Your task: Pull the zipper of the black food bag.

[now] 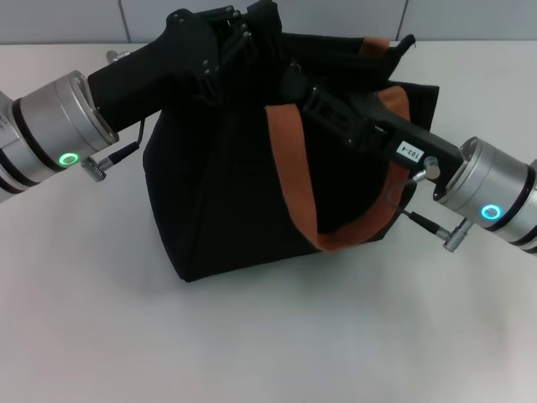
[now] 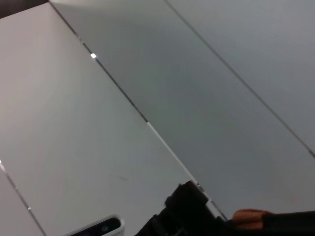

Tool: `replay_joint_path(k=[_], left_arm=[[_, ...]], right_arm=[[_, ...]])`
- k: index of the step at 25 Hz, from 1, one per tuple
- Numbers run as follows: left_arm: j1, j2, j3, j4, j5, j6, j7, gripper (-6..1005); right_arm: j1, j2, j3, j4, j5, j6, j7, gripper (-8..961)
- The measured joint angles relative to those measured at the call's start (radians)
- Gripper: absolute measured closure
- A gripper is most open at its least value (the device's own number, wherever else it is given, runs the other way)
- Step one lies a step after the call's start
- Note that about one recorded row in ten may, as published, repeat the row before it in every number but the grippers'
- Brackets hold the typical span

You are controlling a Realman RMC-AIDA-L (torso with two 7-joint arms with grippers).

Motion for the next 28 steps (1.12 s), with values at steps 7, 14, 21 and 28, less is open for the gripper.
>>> replay_joint_path(k=[7,14,21,28], left_arm=[[-0.001,0.0,0.0,0.0,0.0,0.001,0.001,880],[-0.001,0.0,0.0,0.0,0.0,0.001,0.0,874],[-0.005,0.0,0.0,-0.005,0.0,0.001,0.0,868],[-0.006,0.0,0.0,-0.011,0.001,0.002,0.002,863]], right_arm=[[-0.009,0.0,0.011,-0.002,0.005,0.003,0.006,620],[-0.009,0.0,0.008,-0.003,0.005,0.006,0.01,690],[-0.006,0.0,0.002,-0.008,0.001,0.007,0.01,760],[-0.005,-0.001,0.01,-0.008,0.004,0.025,0.016,952]])
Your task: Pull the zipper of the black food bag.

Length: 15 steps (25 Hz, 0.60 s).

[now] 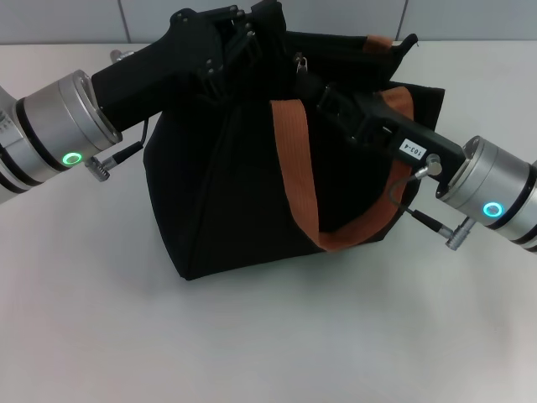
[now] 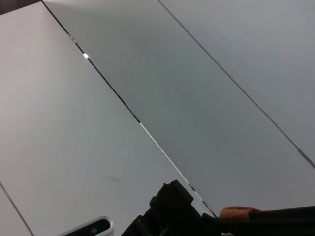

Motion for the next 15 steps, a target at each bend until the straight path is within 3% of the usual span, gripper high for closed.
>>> replay_joint_path(k=[15], left_arm=[[0.03,0.001,-0.008,0.003,-0.032,0.024,0.003,850]], right_arm=[[-0.041,-0.002,0.024,-0.03,0.004,0.018,0.04,955]])
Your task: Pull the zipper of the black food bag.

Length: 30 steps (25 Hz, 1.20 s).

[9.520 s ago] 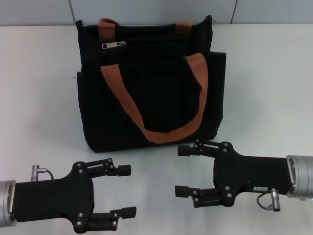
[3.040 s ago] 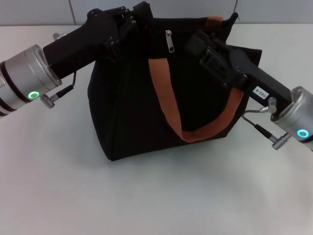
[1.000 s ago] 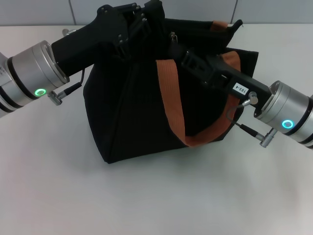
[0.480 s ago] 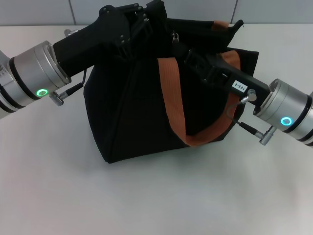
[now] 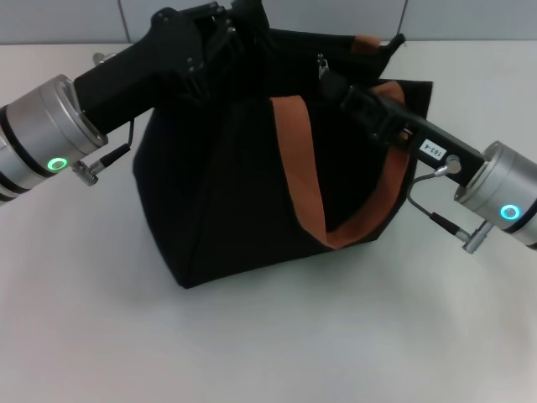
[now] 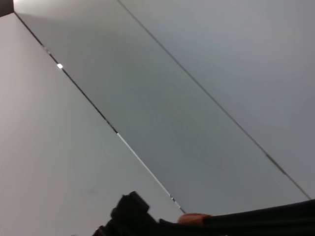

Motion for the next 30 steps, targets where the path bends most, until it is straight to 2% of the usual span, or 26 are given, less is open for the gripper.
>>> replay_joint_path(k=[20,26,30], left_arm=[[0.008,0.002,-0.003,0.006,-0.017,-0.004,0.002,833],[0.008,0.002,-0.008,0.004,-0.03,-0.023,0.017,828],[0.012,0.004,-0.011,0.001,-0.073,-0.085,0.031,825]], right_arm=[[-0.089,-0.001,0.141,-0.024,0.002,0.038,0.023,956],[-0.099,0.0,0.144,-0.027,0.002,-0.081,-0.014,956],[-0.116,0.004,0.153,-0.008,0.002,-0.161,-0.154,926]])
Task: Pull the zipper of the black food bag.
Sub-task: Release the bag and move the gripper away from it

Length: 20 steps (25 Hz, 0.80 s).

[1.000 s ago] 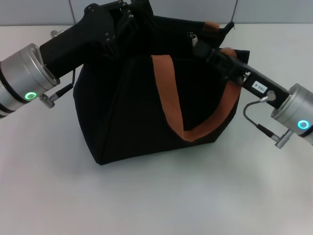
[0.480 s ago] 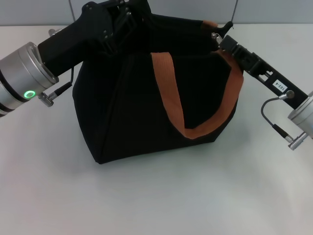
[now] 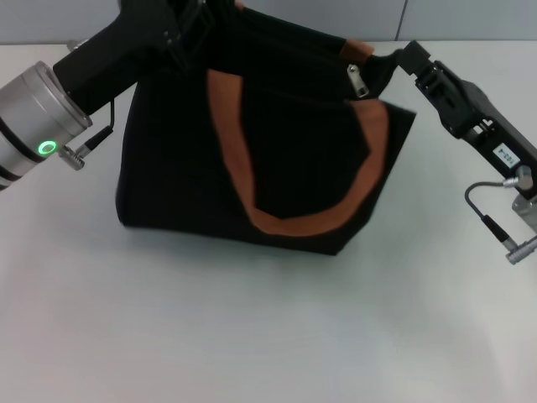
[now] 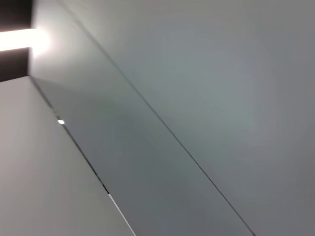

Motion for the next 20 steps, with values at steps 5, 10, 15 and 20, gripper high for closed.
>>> replay_joint_path(k=[5,10,15,20], left_arm=[[0.001,0.0,-0.001,-0.004,-0.006,-0.026,0.004,821],[0.02,0.001,0.006,-0.005,-0.007,-0.017,-0.001,817],[0.056,0.0,-0.004,-0.006,-0.022,0.015,-0.003,739],[0.107,0.003,-0.003,0.004,-0.028,0.078,0.007,569]], right_arm=[[-0.01,-0.001,0.002,0.028,0.0,-0.015,-0.081,788],[-0.014,0.0,0.001,0.029,0.0,-0.016,-0.083,596],[-0.026,0.0,0.011,0.029,0.0,-0.017,-0.084,432],[-0.029,0.001,0.011,0.027,-0.001,-0.018,-0.089,384]])
